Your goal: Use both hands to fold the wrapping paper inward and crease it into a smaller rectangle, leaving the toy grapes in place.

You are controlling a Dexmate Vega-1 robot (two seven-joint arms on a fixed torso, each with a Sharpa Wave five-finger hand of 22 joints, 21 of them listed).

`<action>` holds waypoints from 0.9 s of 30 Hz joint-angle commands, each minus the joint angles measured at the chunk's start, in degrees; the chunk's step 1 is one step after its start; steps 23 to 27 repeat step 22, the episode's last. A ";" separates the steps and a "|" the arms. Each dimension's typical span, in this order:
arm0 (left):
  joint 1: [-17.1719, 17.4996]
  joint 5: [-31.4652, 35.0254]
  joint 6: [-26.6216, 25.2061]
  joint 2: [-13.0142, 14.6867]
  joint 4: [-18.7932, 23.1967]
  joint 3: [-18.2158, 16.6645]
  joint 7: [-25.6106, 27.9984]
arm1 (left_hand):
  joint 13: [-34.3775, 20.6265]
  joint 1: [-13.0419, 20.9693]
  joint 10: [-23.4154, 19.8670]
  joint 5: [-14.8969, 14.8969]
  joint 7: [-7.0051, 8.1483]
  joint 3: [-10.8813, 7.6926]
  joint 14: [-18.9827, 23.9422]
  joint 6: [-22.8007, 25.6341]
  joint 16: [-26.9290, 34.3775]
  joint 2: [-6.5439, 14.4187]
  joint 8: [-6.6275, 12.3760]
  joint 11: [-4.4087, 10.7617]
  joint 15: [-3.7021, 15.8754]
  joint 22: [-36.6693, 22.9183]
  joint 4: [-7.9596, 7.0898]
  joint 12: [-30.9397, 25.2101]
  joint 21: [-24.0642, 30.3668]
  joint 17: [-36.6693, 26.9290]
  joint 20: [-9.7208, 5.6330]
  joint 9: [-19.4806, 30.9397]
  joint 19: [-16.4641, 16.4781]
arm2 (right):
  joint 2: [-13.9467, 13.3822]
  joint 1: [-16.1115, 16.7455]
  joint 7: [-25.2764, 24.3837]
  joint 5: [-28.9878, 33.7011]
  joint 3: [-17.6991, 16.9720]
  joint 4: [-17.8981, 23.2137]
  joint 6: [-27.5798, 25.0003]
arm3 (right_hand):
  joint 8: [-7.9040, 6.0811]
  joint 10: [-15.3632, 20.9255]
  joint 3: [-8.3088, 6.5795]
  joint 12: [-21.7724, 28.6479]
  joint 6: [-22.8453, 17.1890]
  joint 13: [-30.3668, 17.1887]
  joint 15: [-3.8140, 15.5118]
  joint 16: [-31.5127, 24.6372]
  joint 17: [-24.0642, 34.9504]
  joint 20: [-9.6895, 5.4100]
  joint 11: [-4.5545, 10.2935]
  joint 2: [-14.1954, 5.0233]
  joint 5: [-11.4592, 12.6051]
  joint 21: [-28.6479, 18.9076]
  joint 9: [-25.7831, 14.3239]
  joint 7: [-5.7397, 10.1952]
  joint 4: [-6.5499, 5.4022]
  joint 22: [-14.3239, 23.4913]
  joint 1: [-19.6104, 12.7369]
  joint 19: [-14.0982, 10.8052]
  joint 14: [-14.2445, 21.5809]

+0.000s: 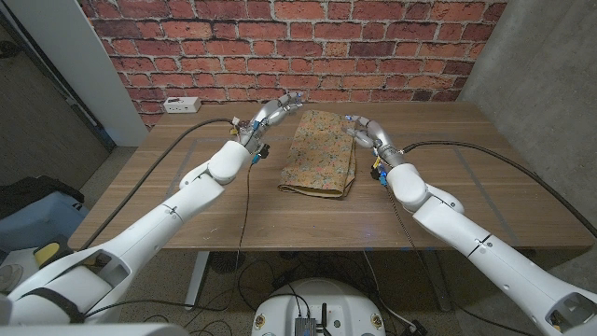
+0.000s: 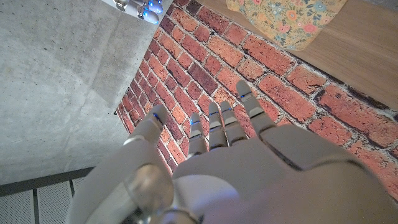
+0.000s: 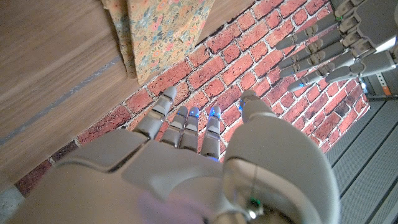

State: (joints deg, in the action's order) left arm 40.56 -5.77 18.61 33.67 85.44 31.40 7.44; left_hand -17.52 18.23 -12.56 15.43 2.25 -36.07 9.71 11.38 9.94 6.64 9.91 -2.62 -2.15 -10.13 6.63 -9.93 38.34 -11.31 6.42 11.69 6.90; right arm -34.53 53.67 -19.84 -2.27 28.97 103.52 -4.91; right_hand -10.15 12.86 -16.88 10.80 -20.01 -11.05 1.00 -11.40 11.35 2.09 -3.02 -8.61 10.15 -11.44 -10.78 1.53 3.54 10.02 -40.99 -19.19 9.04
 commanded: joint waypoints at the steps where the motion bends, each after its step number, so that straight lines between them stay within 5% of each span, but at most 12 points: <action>1: 0.52 -6.86 8.44 -1.47 -7.25 -2.98 -4.40 | 1.41 -2.10 2.08 -1.76 0.11 1.22 -2.23 -1.80 0.11 0.15 -0.11 0.70 0.37 0.03 -0.83 -0.18 -1.05 0.30 -0.36 -0.73 -1.37 | 2.54 3.94 -3.10 -6.11 -2.97 -1.93 10.33 | 0.00 -1.18 1.36 -0.11 1.90 -0.25 -0.85 0.09 0.31 0.04 -0.56 0.34 -0.15 0.08 -0.25 -0.55 -2.25 0.32 4.30 0.55 -0.87; 4: 0.31 -8.90 9.75 -1.73 -8.82 -3.47 -6.22 | 2.78 -3.86 4.26 -3.61 -0.05 2.06 -3.96 -3.07 0.15 0.18 -0.07 1.33 0.79 0.03 -1.88 -0.13 -2.06 0.57 -1.13 -1.22 -2.25 | 3.56 4.63 -3.10 -7.71 -3.61 -3.25 13.84 | -0.24 -2.58 3.32 -0.07 3.26 -0.28 -1.51 0.02 0.53 -1.69 -1.61 0.32 0.21 -0.39 -0.31 -1.46 -5.26 0.36 9.89 -0.16 -1.73; 8: -0.04 -14.37 12.01 -2.43 -12.52 -4.56 -10.70 | 4.57 -6.23 6.92 -5.17 -0.18 3.00 -6.55 -4.91 0.10 0.55 -0.06 2.73 1.84 0.03 -3.49 -0.18 -3.60 0.81 -2.67 -1.53 -3.81 | 5.38 7.44 -5.81 -9.25 -5.48 -3.84 18.33 | -0.28 -3.02 5.03 0.09 4.14 -0.28 -1.74 -0.02 0.62 -2.51 -1.86 1.12 0.51 -0.56 -0.30 -1.91 -7.08 0.36 13.57 -0.62 -2.14; 10: 0.05 -15.76 12.83 -2.48 -13.55 -4.97 -12.00 | 5.31 -7.05 8.51 -5.24 0.15 3.28 -8.06 -5.83 -0.04 0.64 -0.08 3.60 2.41 0.03 -4.05 -0.09 -4.32 0.95 -3.33 -1.63 -4.51 | 5.35 9.41 -8.60 -8.44 -6.67 -2.01 16.81 | -0.38 -3.36 6.32 0.14 4.49 -0.29 -1.84 0.10 0.66 -2.65 -2.10 1.76 0.79 -0.32 -0.27 -2.02 -8.29 0.34 16.08 -0.06 -2.77; 12: -0.14 -16.42 13.83 -2.37 -14.79 -5.14 -13.36 | 5.91 -7.63 9.98 -5.21 0.95 3.50 -9.22 -7.68 -0.09 0.57 -0.37 3.77 2.79 0.04 -4.36 -0.06 -5.04 1.08 -3.71 -1.72 -5.27 | 5.46 11.95 -13.66 -5.89 -7.82 1.42 12.06 | -0.55 -4.05 7.97 0.20 4.81 -0.24 -2.39 0.72 0.53 -2.33 -2.52 2.48 1.52 0.82 -0.15 -2.13 -9.74 0.20 19.57 3.59 -5.34; 17: -0.09 -18.86 14.11 -2.80 -16.72 -5.71 -15.32 | 6.53 -8.05 12.06 -5.16 1.68 3.59 -11.02 -8.95 -0.17 0.53 -0.26 4.61 3.44 0.05 -4.51 -0.02 -6.11 1.26 -4.38 -1.76 -6.51 | 5.98 17.59 -19.96 -3.45 -9.22 8.39 6.59 | -0.53 -4.66 7.80 0.22 5.44 -0.15 -3.83 0.77 -0.19 0.02 -2.21 2.47 2.32 1.57 -0.01 -2.10 -8.86 0.09 19.29 8.65 -5.95; 27: 0.34 -20.94 13.27 -3.25 -16.73 -6.57 -15.52 | 6.87 -8.03 13.50 -5.13 1.40 3.47 -12.23 -11.03 -0.16 0.60 -0.47 4.73 3.31 0.03 -4.33 -0.14 -6.88 1.41 -4.48 -1.78 -7.19 | 7.47 19.18 -23.05 1.95 -7.29 9.76 11.31 | -0.75 -3.86 7.02 0.58 5.15 -0.09 -3.49 0.27 -0.53 1.43 -1.66 1.82 2.57 0.36 0.05 -1.59 -7.81 0.10 18.16 6.87 -4.72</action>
